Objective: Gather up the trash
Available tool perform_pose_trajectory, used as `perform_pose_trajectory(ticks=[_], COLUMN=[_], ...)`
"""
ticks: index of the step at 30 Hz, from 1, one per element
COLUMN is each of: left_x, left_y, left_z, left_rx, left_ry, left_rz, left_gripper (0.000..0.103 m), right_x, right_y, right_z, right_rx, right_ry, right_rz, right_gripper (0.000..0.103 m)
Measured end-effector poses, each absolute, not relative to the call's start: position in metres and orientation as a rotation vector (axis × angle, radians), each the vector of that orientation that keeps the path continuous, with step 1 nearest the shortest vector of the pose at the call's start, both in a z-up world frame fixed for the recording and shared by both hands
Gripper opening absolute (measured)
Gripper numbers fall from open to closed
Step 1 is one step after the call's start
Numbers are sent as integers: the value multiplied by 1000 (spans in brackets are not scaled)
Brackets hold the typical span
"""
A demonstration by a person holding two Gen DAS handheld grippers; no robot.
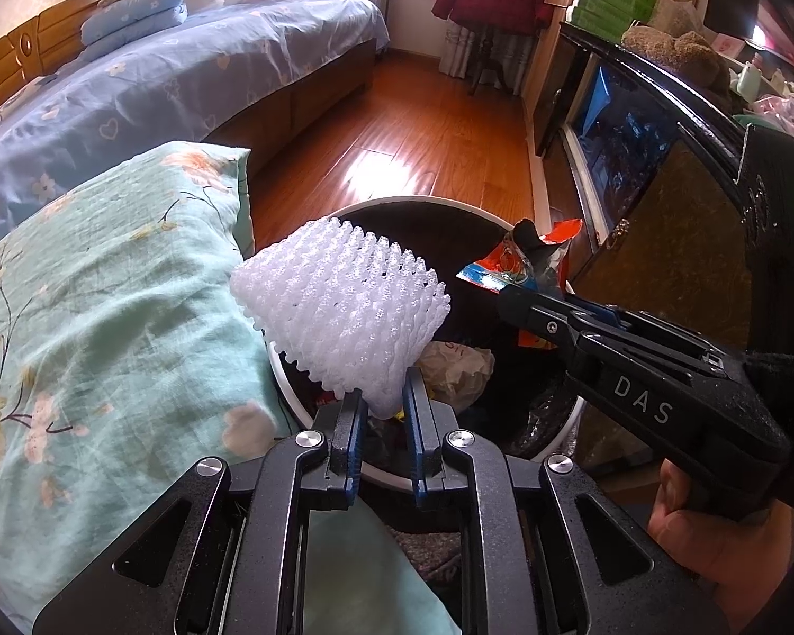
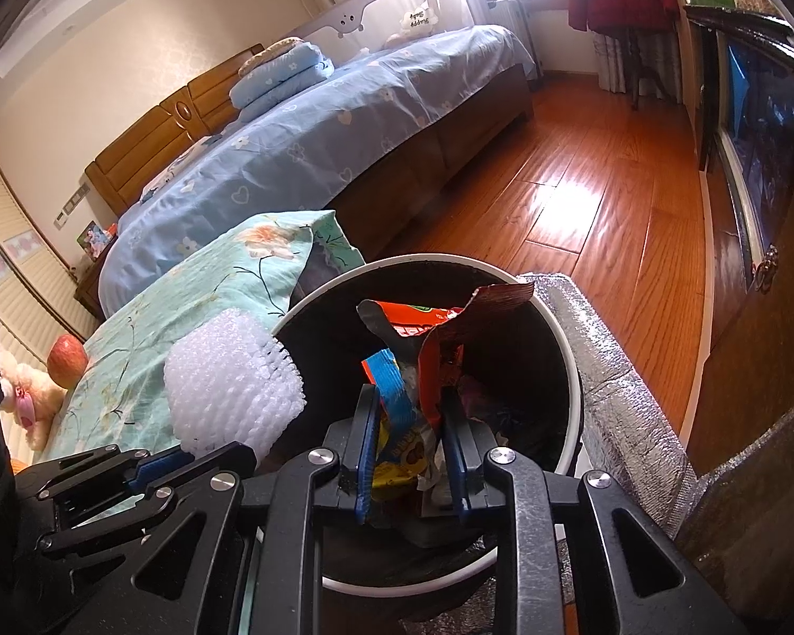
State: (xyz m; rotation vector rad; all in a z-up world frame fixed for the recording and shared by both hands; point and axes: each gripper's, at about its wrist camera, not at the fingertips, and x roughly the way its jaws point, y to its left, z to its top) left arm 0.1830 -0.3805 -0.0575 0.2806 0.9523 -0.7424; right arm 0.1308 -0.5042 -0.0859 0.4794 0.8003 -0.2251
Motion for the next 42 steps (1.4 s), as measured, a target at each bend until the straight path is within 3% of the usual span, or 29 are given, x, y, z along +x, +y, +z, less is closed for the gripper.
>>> perform_pose_trajectory(ticks=[11,13,15,18,21,33,37,42], left_x=[180,180,180,180,180,168,157,141], left_y=[-380,-380,-380,-375,-369,-313,-283,-252], left_z=[-54,-54,-53,-49,-47,-34,-29,-29], left_rx=[284,285,286,280,270,195,143,91], left_ry=[945,944,944,932,928,889,865,839], left_rz=[-744,-743,-742,-732,-733,-680,-644,-608], left_gripper=[14,17,30,47,51,56,59,59], right_x=[129,130,130,130,127,105,90,74], right_y=[-506,-506,-506,-509,-511,-495,-477,-449], right_z=[-83,-82,-81,-81,-79,-57,-49,-45], right_rx=[486,486,488,501,514,526,514,483], right_ry=[800,800,799,801,798,738,700,668], right_rz=[-225,-227,-227,-232,-234,-225,-227,-220], right_gripper=[26,26,26,38,42,65,76,82])
